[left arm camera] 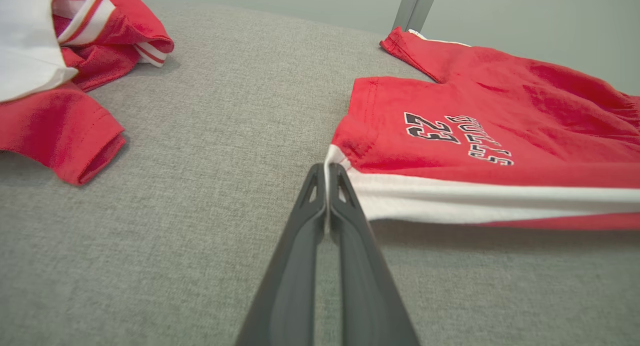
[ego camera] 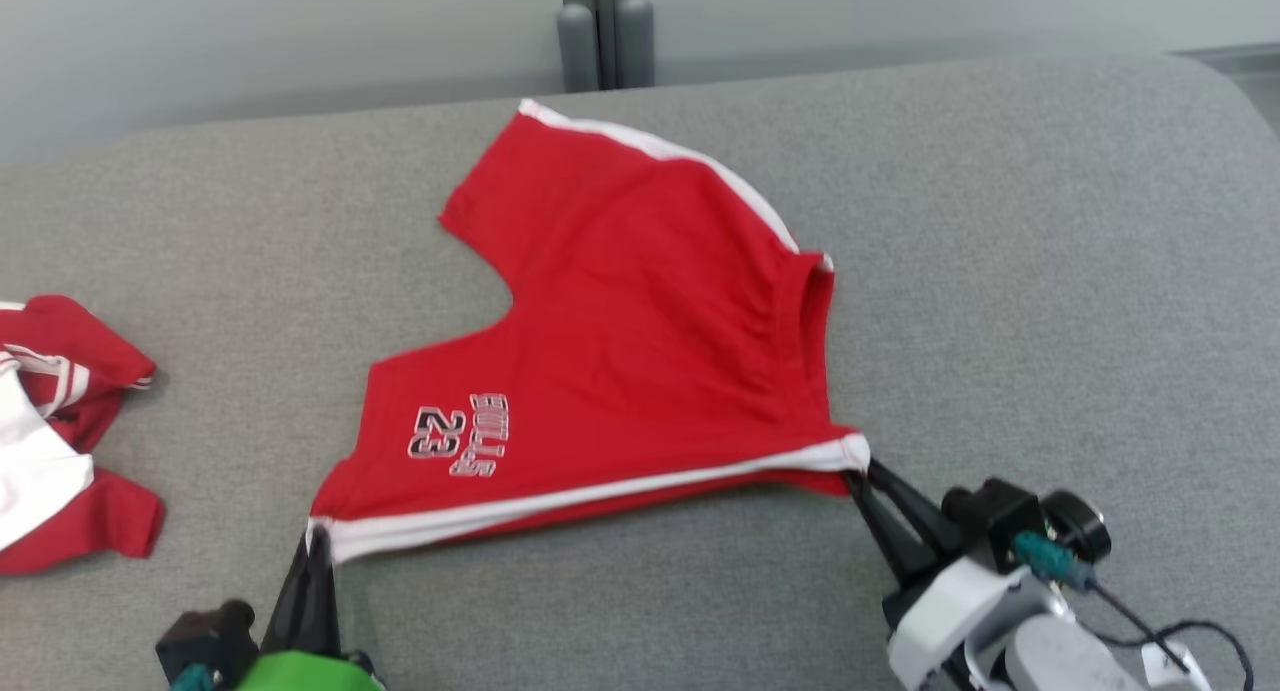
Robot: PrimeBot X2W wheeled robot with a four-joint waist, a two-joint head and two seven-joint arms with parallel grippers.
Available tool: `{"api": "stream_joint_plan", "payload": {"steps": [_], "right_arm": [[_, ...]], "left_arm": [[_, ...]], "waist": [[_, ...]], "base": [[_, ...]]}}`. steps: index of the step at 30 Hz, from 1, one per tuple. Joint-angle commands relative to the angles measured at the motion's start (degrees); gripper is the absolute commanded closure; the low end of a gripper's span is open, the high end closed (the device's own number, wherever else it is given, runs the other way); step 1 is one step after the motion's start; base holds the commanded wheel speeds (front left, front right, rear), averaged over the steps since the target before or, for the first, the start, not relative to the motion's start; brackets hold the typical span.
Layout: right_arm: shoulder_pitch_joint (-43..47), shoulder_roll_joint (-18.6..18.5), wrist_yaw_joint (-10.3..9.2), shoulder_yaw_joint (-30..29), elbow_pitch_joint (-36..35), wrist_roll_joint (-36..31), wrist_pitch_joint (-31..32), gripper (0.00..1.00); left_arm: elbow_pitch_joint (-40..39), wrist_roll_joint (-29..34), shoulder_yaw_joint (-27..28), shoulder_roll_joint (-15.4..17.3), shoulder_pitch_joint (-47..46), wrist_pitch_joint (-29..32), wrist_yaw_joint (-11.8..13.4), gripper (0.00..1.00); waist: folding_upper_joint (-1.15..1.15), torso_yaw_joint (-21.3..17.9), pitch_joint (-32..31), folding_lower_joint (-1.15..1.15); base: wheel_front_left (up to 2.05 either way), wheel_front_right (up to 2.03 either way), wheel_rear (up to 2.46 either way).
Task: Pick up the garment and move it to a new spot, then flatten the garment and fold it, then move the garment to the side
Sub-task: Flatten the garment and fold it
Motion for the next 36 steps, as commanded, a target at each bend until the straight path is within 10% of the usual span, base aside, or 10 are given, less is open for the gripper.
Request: {"api": "stream_joint_plan", "payload": {"steps": [1,13,36], "right_arm": [[2.14,-0.37,-0.24,-0.05,-0.48,0.76,-0.11,1.00],[11.74,-0.24,-0.25,1.43,-4.20,2.86,-0.11,1.00],[-8.67,7.96,-0.17,-2.03,-5.01,9.10,-0.12,1.00]], "left_arm": [[0.08,0.65,0.79,0.37,2.00,-0.21,0.28,1.00],[-2.55,2.26,4.27,-0.13,6.95,-0.21,0.28,1.00],[4.82,0.69,-17.12,12.98,-35.48,-0.13,0.23,1.00]], "waist": [[0.00,1.17,-3.42,0.00],[0.00,1.69,-5.42,0.00],[0.00,-7.44,16.54,0.00]], "base": [[0.00,0.00,0.00],[0.00,0.00,0.00],[0.00,0.00,0.00]]}}
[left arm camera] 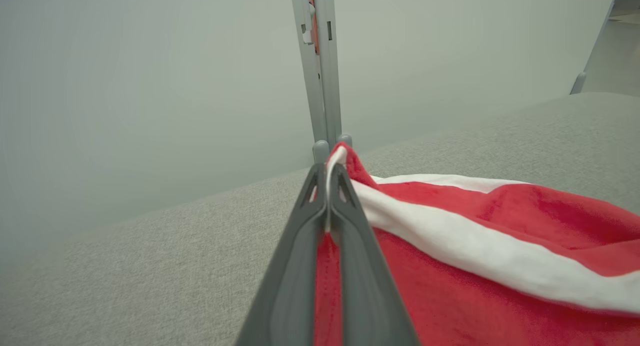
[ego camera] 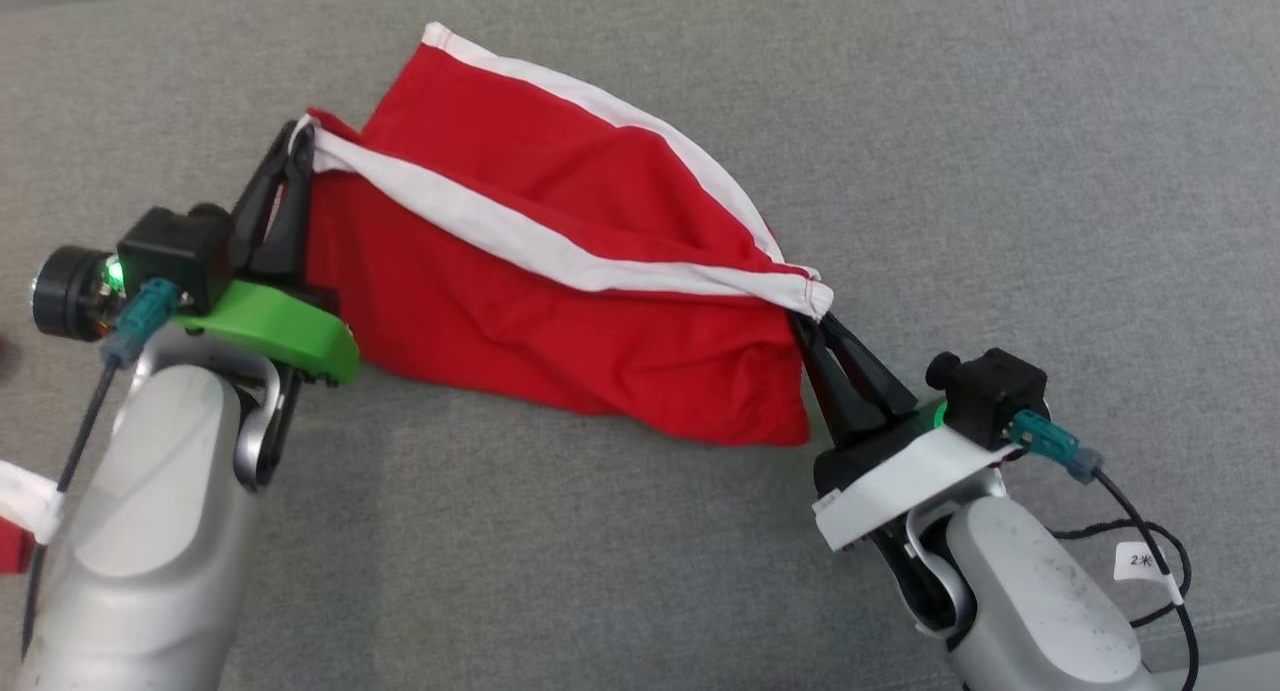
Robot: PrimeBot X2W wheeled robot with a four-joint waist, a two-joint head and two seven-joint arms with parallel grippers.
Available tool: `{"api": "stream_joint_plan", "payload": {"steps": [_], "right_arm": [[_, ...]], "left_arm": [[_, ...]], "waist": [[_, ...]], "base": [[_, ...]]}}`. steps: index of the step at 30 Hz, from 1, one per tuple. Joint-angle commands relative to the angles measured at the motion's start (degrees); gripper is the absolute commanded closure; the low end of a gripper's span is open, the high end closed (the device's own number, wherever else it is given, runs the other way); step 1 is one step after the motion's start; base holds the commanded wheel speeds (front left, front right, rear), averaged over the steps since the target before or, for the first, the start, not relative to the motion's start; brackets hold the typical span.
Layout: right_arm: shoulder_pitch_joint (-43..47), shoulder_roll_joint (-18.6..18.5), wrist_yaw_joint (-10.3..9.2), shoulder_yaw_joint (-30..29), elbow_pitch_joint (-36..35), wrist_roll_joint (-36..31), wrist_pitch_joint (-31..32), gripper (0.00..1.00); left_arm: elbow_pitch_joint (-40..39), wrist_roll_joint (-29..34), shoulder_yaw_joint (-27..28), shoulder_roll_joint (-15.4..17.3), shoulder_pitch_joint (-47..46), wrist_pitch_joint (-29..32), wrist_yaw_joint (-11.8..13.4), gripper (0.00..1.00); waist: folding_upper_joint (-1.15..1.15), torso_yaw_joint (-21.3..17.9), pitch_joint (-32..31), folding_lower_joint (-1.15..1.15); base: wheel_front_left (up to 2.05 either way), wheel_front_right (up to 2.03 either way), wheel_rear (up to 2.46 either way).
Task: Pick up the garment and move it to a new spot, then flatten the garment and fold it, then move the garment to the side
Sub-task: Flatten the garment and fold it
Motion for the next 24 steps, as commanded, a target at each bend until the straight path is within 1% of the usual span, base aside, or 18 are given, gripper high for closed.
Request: {"api": "stream_joint_plan", "payload": {"steps": [1,6,14,22,23,24], "right_arm": [[-1.40,0.05,-0.09,-0.25,-0.80,0.39,-0.11,1.00],[-3.42,0.12,-0.09,0.02,-3.58,3.26,-0.11,1.00],[-6.12,0.09,-0.09,0.59,-5.83,6.10,-0.10,1.00],[-7.60,0.07,-0.09,0.03,-6.63,6.56,-0.10,1.00],[-7.59,0.06,-0.09,-0.01,-6.49,6.20,-0.11,1.00],[-7.58,0.07,-0.09,-0.03,-6.46,6.10,-0.10,0.87]], "left_arm": [[0.75,-0.37,0.16,0.91,-2.73,-0.04,0.17,1.00],[3.27,0.50,-1.05,1.88,-8.68,-0.04,0.17,1.00],[8.56,1.24,-3.02,2.42,-16.65,-0.04,0.17,1.00],[12.95,1.84,-3.57,2.64,-21.47,-0.04,0.17,1.00],[13.44,1.75,-3.41,2.53,-21.56,-0.04,0.17,0.89],[13.67,1.72,-3.30,2.44,-21.69,-0.04,0.17,0.59]], "waist": [[0.00,-3.99,5.58,0.00],[0.00,-5.52,8.59,0.00],[0.00,-6.85,11.69,0.00],[0.00,-7.44,12.94,0.00],[0.00,-7.47,12.96,0.00],[0.00,-7.50,12.96,0.00]], "base": [[0.00,0.00,0.00],[0.00,0.00,0.00],[0.00,0.00,0.00],[0.00,0.00,0.00],[0.00,0.00,0.00],[0.00,0.00,0.00]]}}
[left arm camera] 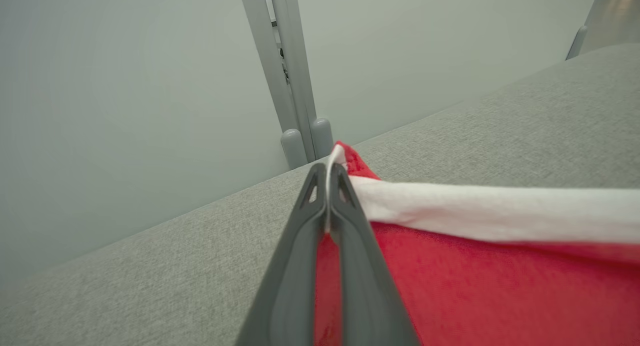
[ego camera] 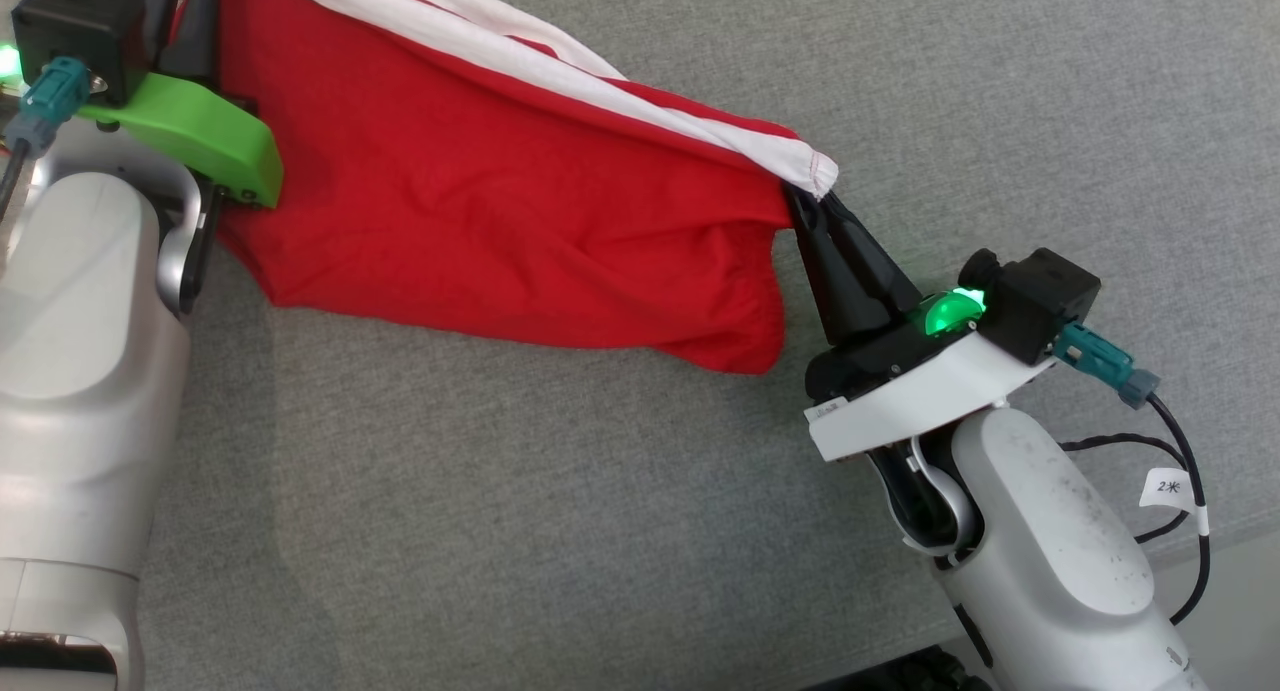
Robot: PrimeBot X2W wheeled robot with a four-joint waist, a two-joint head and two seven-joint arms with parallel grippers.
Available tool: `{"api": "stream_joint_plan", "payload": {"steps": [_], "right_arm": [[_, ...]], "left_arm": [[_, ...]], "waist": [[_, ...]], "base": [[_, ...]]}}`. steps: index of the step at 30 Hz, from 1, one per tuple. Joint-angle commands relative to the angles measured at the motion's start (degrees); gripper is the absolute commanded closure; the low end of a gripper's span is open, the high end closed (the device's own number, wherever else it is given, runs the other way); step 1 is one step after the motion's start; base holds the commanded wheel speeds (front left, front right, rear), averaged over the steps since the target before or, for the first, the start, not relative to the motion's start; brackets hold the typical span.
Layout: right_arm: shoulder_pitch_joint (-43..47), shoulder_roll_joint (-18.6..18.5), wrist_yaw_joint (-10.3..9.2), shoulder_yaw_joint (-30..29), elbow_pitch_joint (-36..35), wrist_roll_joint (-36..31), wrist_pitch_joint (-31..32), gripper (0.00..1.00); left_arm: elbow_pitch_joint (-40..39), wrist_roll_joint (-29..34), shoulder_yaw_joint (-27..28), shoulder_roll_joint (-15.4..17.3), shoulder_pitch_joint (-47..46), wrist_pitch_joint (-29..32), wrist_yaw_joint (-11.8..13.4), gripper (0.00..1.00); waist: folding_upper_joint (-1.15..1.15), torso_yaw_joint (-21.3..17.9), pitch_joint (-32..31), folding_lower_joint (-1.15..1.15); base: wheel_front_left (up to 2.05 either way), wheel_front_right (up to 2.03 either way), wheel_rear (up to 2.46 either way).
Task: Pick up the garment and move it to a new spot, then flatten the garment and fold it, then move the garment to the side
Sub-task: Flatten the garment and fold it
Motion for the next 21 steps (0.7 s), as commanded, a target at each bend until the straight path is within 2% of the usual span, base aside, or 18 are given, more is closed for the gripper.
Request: {"api": "stream_joint_plan", "payload": {"steps": [1,2,3,12,17,21], "right_arm": [[-0.11,-0.15,-0.09,-0.32,0.09,-0.52,-0.10,0.54],[-0.01,-0.16,-0.09,-0.52,0.13,-0.87,-0.11,0.07],[0.22,-0.17,-0.09,-0.84,0.18,-1.07,-0.11,0.00],[3.13,-0.16,-0.09,-3.89,1.37,-3.92,-0.10,0.00],[4.88,-0.15,-0.09,-5.58,2.21,-4.90,-0.10,0.00],[5.81,-0.15,-0.09,-6.25,2.71,-5.53,-0.11,0.00]], "left_arm": [[0.06,-0.01,0.47,0.24,-1.05,-0.04,0.17,0.00],[-0.04,0.10,0.65,0.20,-0.95,-0.04,0.17,0.00],[-0.02,-0.27,0.94,-0.11,-0.47,-0.04,0.17,0.00],[-0.41,-2.26,4.10,-1.21,4.96,-0.04,0.17,0.00],[3.36,-6.69,1.36,-1.44,7.68,-0.04,0.17,0.00],[9.10,-9.90,-2.10,-0.73,6.24,0.33,0.17,0.00]], "waist": [[0.00,-0.06,-0.02,0.00],[0.00,-0.05,-0.04,0.00],[0.00,0.00,-0.11,0.00],[0.00,1.14,-2.64,0.00],[0.00,1.83,-4.47,0.00],[0.00,2.14,-5.23,0.00]], "base": [[0.00,0.00,0.00],[0.00,0.00,0.00],[0.00,0.00,0.00],[0.00,0.00,0.00],[0.00,0.00,0.00],[0.00,0.00,0.00]]}}
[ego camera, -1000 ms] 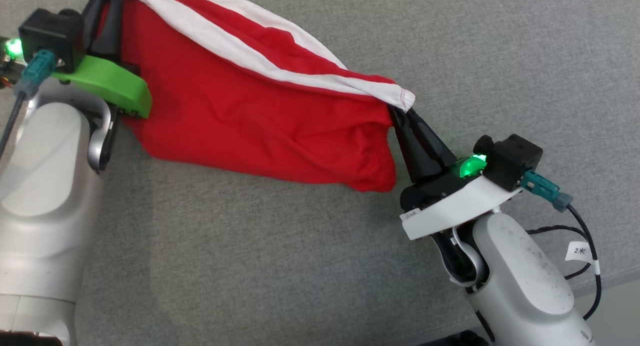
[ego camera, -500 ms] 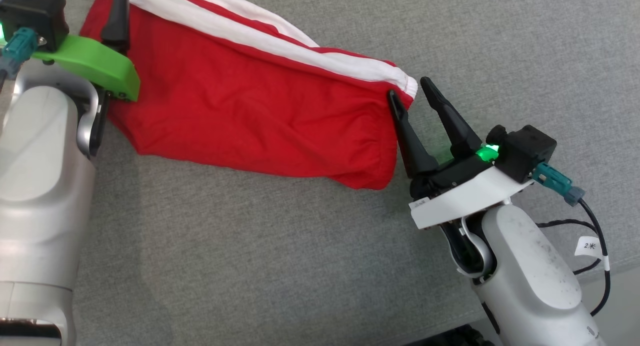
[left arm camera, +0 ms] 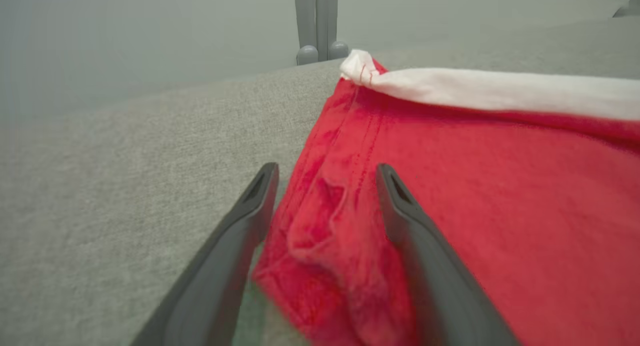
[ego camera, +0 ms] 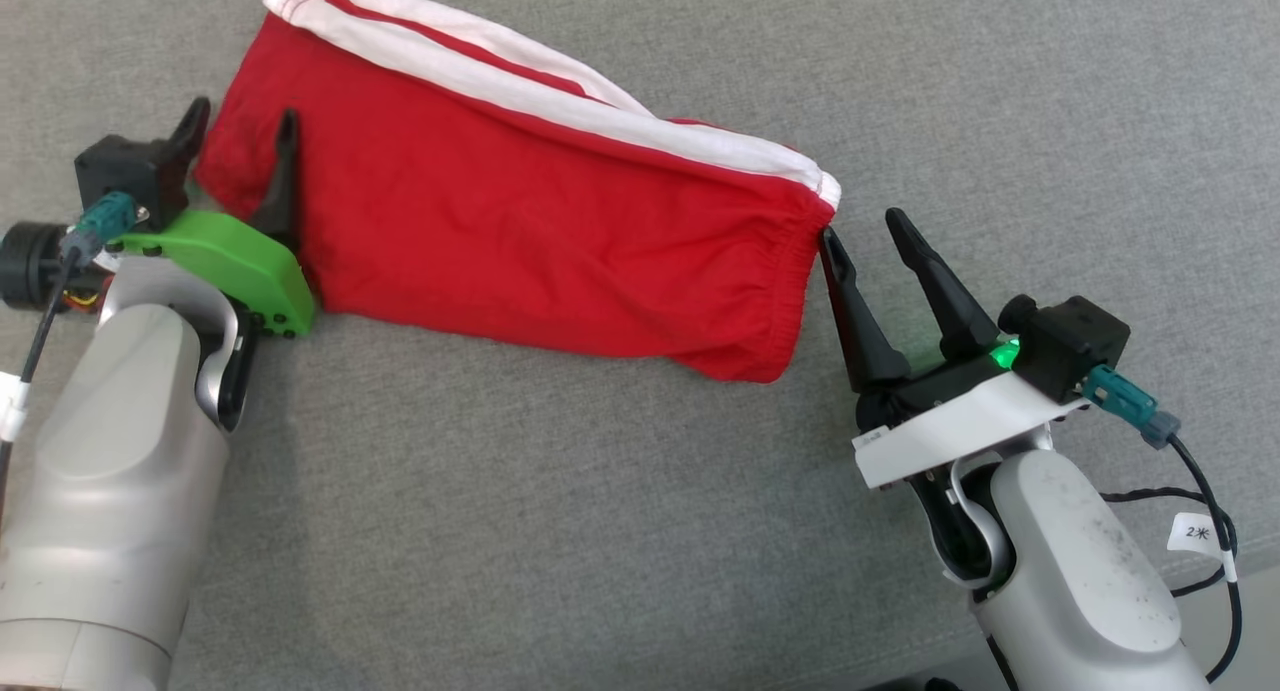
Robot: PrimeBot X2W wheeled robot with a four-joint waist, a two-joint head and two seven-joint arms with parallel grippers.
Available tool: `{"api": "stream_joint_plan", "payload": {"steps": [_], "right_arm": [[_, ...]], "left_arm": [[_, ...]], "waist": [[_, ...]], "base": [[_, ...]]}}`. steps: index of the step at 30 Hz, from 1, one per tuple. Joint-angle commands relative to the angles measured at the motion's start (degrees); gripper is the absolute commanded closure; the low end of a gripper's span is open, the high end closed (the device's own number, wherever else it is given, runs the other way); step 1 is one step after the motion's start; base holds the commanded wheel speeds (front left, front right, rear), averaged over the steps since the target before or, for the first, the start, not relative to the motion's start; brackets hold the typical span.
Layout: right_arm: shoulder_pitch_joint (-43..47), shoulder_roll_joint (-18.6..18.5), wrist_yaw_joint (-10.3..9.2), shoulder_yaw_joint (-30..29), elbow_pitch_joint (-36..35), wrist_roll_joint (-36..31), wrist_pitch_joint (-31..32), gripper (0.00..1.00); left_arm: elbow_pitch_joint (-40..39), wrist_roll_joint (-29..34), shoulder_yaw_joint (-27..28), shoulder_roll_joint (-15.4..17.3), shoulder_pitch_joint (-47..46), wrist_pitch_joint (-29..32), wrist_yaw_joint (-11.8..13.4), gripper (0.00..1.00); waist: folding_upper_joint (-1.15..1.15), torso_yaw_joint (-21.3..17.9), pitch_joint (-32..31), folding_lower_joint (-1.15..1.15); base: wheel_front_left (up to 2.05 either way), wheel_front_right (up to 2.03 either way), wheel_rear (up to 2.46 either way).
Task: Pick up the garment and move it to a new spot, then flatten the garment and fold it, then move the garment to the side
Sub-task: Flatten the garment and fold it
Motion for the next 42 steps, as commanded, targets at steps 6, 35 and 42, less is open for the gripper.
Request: {"api": "stream_joint_plan", "payload": {"steps": [6,35,42], "right_arm": [[1.15,-0.16,-0.09,-0.20,0.82,-0.89,-0.11,0.00],[9.44,-0.18,-0.09,-4.23,8.94,-6.40,-0.11,0.00],[8.71,-0.19,-0.09,-3.51,9.49,-9.01,-0.12,0.00]], "left_arm": [[7.32,-4.55,-3.27,-0.46,-2.07,3.87,0.17,0.16],[2.58,-11.43,0.89,-5.58,20.34,-0.37,4.38,1.00],[-5.33,-7.50,5.10,-7.35,27.89,-0.39,6.35,0.00]], "waist": [[0.00,0.15,-1.39,0.00],[0.00,7.91,-17.63,0.00],[0.00,9.59,-18.09,0.00]], "base": [[0.00,0.00,0.00],[0.00,0.00,0.00],[0.00,0.00,0.00]]}}
